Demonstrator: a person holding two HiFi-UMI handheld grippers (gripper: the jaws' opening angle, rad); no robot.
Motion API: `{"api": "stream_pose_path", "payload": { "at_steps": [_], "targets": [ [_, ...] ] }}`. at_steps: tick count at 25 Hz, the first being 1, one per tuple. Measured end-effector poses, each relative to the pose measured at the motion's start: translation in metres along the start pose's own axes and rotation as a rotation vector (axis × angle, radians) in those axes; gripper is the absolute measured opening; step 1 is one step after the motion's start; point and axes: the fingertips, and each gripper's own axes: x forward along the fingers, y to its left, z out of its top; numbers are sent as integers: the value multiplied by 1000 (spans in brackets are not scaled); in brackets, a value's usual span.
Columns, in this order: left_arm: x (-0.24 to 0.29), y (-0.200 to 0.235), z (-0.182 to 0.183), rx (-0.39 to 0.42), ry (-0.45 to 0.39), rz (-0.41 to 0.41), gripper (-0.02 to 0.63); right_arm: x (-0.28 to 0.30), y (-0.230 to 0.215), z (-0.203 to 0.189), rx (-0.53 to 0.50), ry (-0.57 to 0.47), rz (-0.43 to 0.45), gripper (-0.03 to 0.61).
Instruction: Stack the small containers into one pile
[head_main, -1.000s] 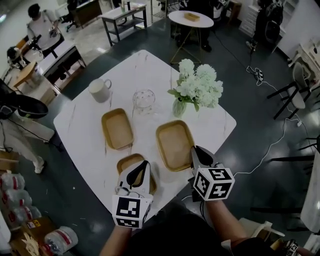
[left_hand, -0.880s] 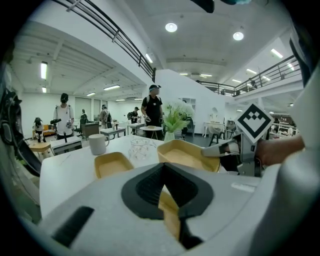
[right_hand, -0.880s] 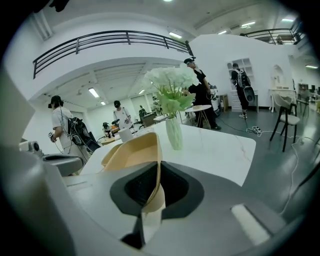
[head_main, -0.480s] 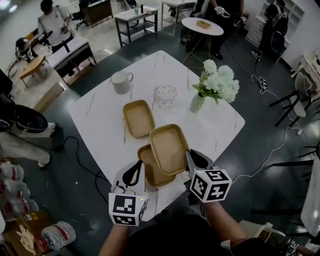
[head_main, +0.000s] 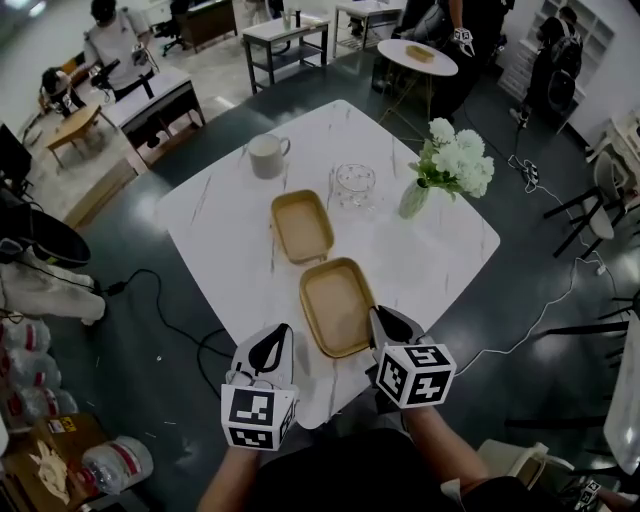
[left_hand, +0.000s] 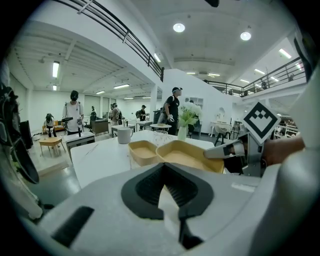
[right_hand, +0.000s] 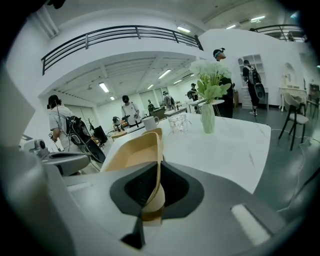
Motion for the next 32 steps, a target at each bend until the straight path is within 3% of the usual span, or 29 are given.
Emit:
{"api": "stream_pose_path", "payload": {
  "at_steps": [10,13,18,25,32],
  "targets": [
    [-17,2,-12,8,10,-25,-6,3,8,-18,-31,7,-35,21],
    [-21,5,-16,9,12,-28,-6,3,11,-17,-46,-11,-43,77],
    [-31,10,-19,23,6,-51,-6,-5,13,-15,-55,-44,-89,80],
    [-42,15,-29,21,-7,-110,-3,-21,18,-19,-67,-78,-163,78],
    [-32,-2,-36,-7,8,-179,23,-24,17,-23,-118,-35,-163,78]
  ]
}}
